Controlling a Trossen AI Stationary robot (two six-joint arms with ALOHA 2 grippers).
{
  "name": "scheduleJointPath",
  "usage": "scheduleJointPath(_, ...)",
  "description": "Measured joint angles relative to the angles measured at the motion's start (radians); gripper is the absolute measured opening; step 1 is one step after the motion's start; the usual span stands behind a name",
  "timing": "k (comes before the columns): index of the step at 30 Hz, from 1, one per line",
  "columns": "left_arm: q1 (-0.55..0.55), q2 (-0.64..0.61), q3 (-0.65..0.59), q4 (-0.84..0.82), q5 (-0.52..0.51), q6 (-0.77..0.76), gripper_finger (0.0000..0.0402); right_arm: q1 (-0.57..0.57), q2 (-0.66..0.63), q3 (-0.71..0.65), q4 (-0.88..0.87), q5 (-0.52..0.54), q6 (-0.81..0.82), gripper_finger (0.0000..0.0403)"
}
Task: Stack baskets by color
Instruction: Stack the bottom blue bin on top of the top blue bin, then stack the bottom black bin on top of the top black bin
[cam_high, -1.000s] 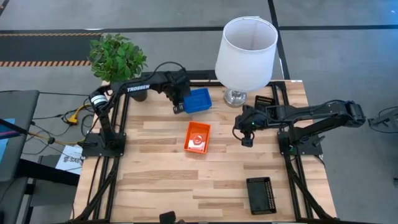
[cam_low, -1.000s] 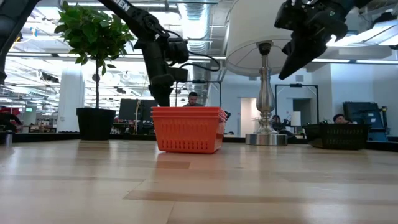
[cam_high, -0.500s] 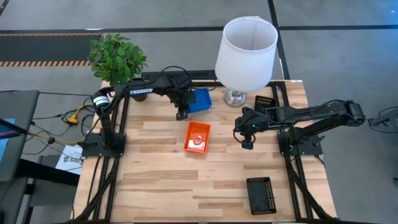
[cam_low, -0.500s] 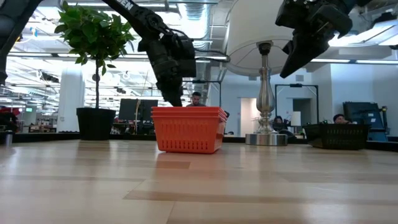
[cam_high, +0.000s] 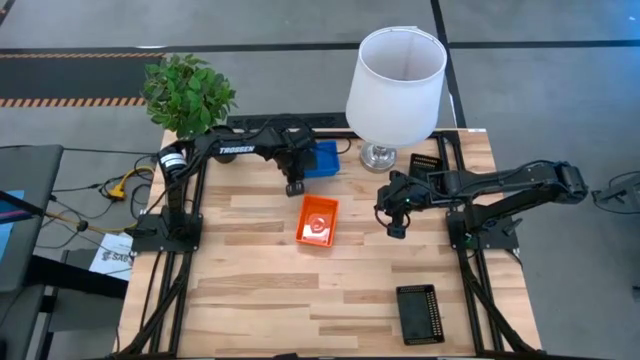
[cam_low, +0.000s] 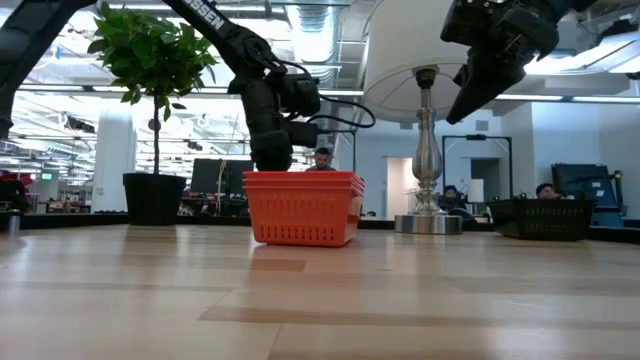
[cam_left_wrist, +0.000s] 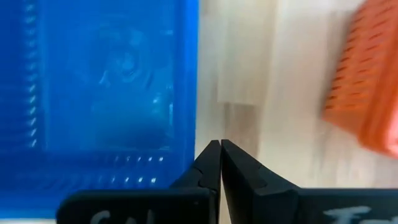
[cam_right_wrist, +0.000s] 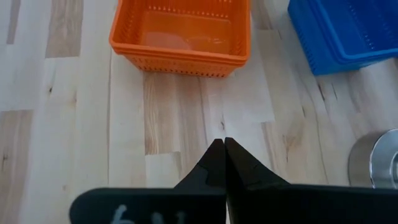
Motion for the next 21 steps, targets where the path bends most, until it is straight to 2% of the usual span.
scheduleJointPath(2, 0.007, 0.0, 0.0, -0.002, -0.021, -0.004, 0.0, -0.003, 0.0, 0.0, 0.002, 0.0, 0.001, 0.0007)
scheduleJointPath(6, 0.014, 0.0, 0.0, 0.006, 0.029, -0.006, 0.0, -0.003, 0.0, 0.0, 0.002, 0.0, 0.001, 0.0007)
scheduleJointPath(11, 0.005, -0.012, 0.013, -0.021, 0.036, -0.006, 0.0, -0.003, 0.0, 0.0, 0.0, 0.0, 0.004, 0.0007)
scheduleJointPath(17, -0.02, -0.102, 0.041, -0.063, 0.036, -0.022, 0.0, -0.003, 0.0, 0.0, 0.0, -0.006, 0.035, 0.0007)
scheduleJointPath(21, -0.046, -0.189, 0.017, -0.092, 0.045, -0.05, 0.0, 0.016, 0.0, 0.0, -0.004, -0.048, 0.093, 0.0007)
